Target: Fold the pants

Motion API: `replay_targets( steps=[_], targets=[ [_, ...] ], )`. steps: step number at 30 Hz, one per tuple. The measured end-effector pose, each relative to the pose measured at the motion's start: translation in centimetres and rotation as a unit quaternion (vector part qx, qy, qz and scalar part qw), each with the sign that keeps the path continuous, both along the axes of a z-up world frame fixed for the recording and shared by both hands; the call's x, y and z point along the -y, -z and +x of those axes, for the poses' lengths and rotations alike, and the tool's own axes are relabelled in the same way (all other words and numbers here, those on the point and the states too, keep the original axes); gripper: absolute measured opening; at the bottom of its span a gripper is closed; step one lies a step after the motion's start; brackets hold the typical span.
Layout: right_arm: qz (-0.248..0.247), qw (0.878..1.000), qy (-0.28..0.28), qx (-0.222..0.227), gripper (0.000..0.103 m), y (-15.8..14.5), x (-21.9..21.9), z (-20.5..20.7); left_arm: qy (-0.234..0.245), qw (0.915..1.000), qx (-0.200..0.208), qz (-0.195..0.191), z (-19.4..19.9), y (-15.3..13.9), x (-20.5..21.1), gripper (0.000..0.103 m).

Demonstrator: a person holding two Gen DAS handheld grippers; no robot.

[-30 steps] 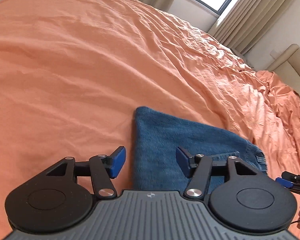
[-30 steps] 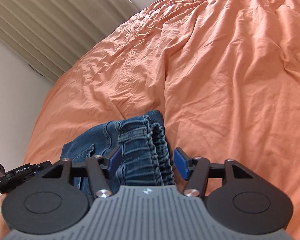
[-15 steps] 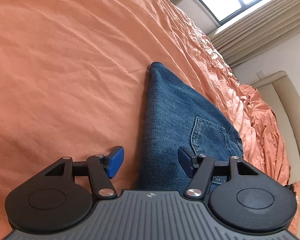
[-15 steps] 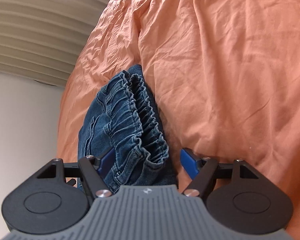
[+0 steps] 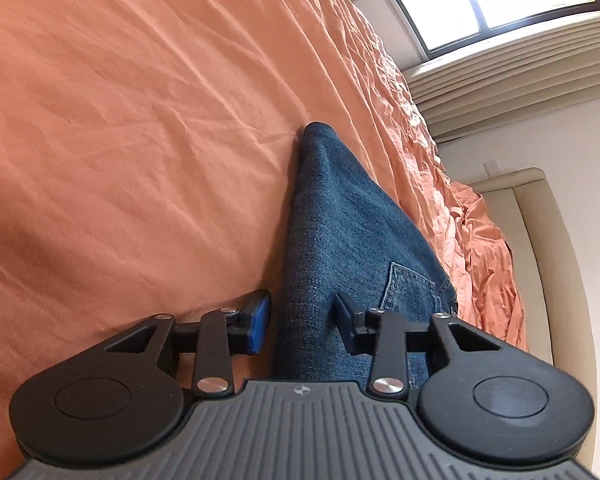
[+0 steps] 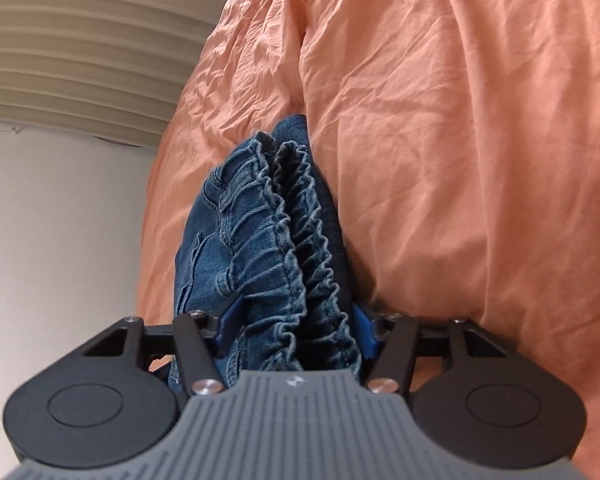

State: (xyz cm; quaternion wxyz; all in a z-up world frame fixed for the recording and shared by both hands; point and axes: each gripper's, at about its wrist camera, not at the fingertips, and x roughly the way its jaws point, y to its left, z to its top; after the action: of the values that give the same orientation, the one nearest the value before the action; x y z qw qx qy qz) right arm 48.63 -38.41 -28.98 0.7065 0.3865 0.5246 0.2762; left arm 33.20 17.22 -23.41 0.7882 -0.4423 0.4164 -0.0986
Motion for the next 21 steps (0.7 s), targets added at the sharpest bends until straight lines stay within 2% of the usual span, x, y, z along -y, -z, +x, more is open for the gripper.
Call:
replay_targets(
  steps=[1,4,6,8,11,17,21],
  targets=[
    [-0.005,1.000,-0.005,0.004,0.045,-0.1,-0.2,0.1,0.003,1.0000,0.000,-0.001,0.1,0.0,0.1,0.035],
    [-0.020,0.999,-0.017,0.021,0.034,-1.1,-0.8,0.2,0.008,1.0000,-0.002,0.005,0.3,-0.2,0.5,0.025],
    [-0.035,0.998,-0.023,0.036,0.029,-2.0,-1.3,0.1,0.005,0.9998,-0.002,0.022,0.4,-0.7,1.0,0.021],
    [-0.051,0.997,-0.030,0.052,0.024,-3.3,-1.9,-0.1,0.004,0.9989,0.004,0.046,0.2,-1.5,1.6,0.012],
    [-0.073,0.994,-0.033,0.069,0.021,-5.3,-2.8,-0.5,0.004,0.9963,0.023,0.083,-0.4,-3.1,2.4,0.008],
    [-0.112,0.986,-0.038,0.116,0.019,-11.1,-5.3,-2.4,-0.005,0.9958,0.051,0.076,-2.3,-5.5,2.0,0.006],
    [-0.122,0.982,-0.041,0.141,0.018,-14.6,-6.9,-4.5,-0.001,0.9938,0.068,0.088,-4.3,-7.6,1.4,0.002]
  ],
)
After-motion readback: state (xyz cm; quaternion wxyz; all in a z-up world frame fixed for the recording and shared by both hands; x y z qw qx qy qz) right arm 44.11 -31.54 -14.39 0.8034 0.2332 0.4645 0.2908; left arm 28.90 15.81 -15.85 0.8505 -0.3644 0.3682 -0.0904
